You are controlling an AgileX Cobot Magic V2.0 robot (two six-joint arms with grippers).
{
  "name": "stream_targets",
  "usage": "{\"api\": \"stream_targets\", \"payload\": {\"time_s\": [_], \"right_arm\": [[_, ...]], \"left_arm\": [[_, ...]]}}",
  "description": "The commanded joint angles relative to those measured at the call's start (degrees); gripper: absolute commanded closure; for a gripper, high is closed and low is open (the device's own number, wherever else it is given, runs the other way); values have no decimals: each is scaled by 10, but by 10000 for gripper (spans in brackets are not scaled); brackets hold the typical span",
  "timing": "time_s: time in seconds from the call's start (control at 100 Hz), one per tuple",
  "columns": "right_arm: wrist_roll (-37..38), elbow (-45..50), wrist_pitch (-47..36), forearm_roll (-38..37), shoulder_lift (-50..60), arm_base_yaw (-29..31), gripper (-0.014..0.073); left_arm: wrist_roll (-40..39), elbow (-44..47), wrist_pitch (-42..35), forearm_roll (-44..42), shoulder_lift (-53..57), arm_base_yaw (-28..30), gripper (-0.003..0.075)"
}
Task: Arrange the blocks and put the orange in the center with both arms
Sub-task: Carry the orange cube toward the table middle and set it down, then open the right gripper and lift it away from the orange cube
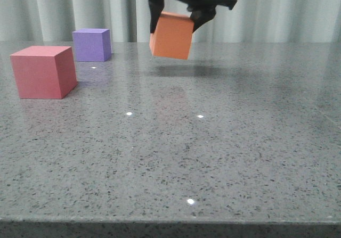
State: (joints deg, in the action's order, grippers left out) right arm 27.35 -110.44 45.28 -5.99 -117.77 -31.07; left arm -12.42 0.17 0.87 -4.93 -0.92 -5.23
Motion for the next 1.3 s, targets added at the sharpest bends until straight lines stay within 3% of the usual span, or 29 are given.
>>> {"api": "stream_targets", "payload": {"time_s": [0.0,0.22,0.41,0.53,0.9,1.04,1.29], "right_arm": [[55,-37,-16,-61,22,-12,253],[78,-40,-16,-81,9,-23,239],[78,-40,5,-80,1,-23,27],[78,-40,3,-80,1,-23,-62],[78,-41,2,-81,24,-23,-61],[38,-41,4,-101,56,-21,-61],[-4,-34,59,-104,118,36,-61]], "left_arm": [[0,24,-46,0,-4,-5,741],[0,24,-46,0,-4,-5,741],[0,24,-46,0,-4,-5,741],[0,24,-46,0,-4,-5,741],[0,24,-46,0,-4,-5,741],[0,24,-46,0,-4,-5,741],[0,24,-46,0,-4,-5,741]]}}
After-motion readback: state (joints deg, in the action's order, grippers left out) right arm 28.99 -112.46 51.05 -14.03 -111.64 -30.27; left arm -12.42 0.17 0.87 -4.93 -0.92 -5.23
